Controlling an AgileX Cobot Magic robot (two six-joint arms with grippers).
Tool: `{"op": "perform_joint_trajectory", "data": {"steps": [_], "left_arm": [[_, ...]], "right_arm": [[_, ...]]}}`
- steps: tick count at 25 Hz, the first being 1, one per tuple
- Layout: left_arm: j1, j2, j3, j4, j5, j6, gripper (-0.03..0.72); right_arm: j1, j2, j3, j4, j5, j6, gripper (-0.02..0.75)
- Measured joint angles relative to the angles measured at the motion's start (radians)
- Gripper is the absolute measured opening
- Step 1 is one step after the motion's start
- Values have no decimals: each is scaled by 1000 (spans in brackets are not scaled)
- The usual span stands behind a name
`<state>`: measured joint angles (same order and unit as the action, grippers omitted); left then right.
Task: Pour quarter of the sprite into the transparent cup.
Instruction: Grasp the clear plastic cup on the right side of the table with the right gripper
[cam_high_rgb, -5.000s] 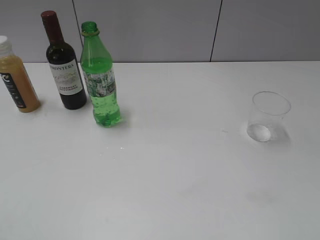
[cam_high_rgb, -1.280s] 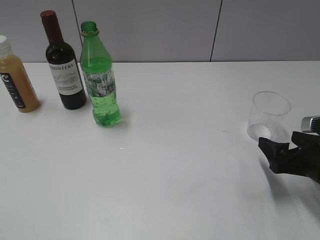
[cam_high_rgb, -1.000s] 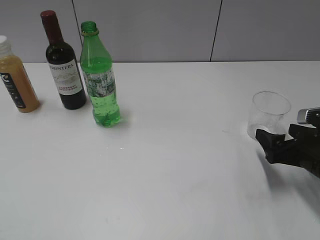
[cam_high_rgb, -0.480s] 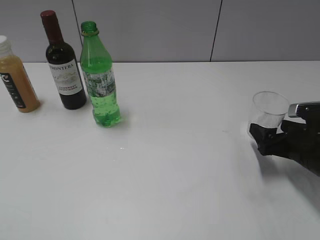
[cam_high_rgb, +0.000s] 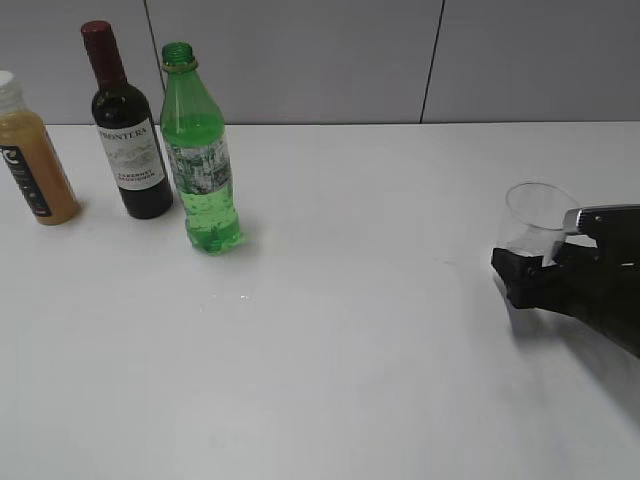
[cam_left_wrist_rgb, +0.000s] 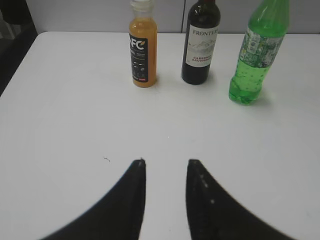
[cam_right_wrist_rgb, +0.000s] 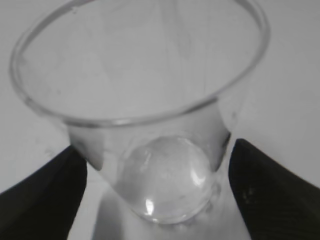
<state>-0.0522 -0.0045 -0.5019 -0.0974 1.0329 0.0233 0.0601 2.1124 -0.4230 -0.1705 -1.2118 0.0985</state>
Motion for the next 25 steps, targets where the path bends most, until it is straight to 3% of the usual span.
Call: {"op": "perform_joint_trajectory", "data": {"steps": [25], "left_arm": [[0,0,0,0,0,0,218]], "right_arm": [[0,96,-90,-14,-25,-1,685]]}}
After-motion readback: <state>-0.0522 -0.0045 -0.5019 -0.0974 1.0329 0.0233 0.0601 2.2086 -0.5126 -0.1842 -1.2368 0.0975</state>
